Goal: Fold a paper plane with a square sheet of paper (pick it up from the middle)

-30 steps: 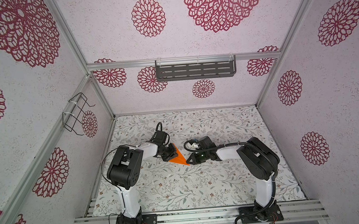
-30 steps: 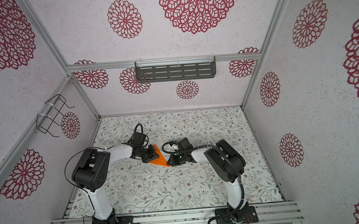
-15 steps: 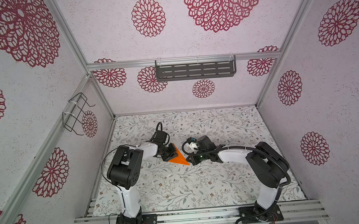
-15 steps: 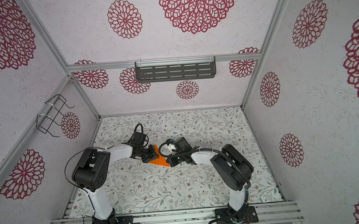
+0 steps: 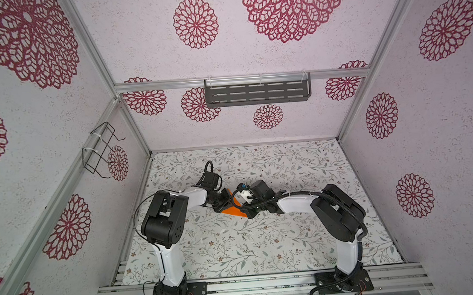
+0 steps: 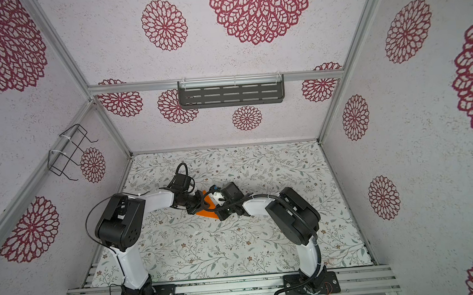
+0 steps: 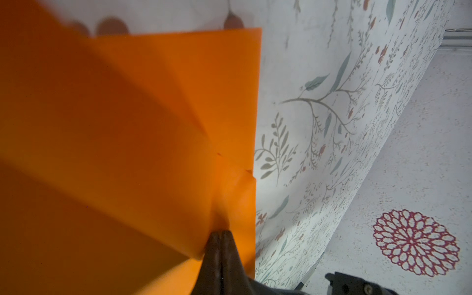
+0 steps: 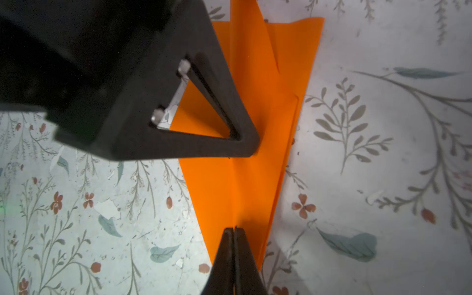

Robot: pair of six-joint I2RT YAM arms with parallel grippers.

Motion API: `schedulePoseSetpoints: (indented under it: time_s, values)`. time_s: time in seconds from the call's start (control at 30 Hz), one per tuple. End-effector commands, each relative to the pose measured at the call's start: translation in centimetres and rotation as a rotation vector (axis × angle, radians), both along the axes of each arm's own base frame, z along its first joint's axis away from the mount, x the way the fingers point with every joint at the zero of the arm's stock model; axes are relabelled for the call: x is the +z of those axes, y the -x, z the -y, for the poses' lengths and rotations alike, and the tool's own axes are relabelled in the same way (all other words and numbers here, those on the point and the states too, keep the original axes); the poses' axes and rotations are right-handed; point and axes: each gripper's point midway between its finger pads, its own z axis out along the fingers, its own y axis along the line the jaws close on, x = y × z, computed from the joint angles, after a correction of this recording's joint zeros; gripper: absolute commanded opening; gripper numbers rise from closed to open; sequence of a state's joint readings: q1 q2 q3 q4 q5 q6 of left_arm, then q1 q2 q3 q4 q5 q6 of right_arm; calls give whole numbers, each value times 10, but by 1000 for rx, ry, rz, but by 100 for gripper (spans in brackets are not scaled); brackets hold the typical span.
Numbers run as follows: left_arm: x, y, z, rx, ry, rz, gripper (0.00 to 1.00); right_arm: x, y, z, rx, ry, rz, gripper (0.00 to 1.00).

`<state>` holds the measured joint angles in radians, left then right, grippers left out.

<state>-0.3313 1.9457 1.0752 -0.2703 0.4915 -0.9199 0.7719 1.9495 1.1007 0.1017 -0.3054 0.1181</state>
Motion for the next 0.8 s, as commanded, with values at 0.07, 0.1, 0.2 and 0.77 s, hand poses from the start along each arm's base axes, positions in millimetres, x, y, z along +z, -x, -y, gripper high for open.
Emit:
schedulePoseSetpoints:
  time_s: [0.07, 0.1, 0.2, 0.77]
  values:
    - [-57, 39, -31, 40, -158, -198, 5, -6, 0, 2, 24, 65, 35, 6]
    - [-57, 39, -33, 43, -160, -202, 5, -11, 3, 5, 28, 89, 32, 5]
    - [-59, 41, -36, 47, -167, -219, 4, -23, 12, 15, 53, 167, 33, 5]
    - [-62, 43, -42, 40, -183, -240, 4, -38, 58, 67, 89, 317, -16, 2]
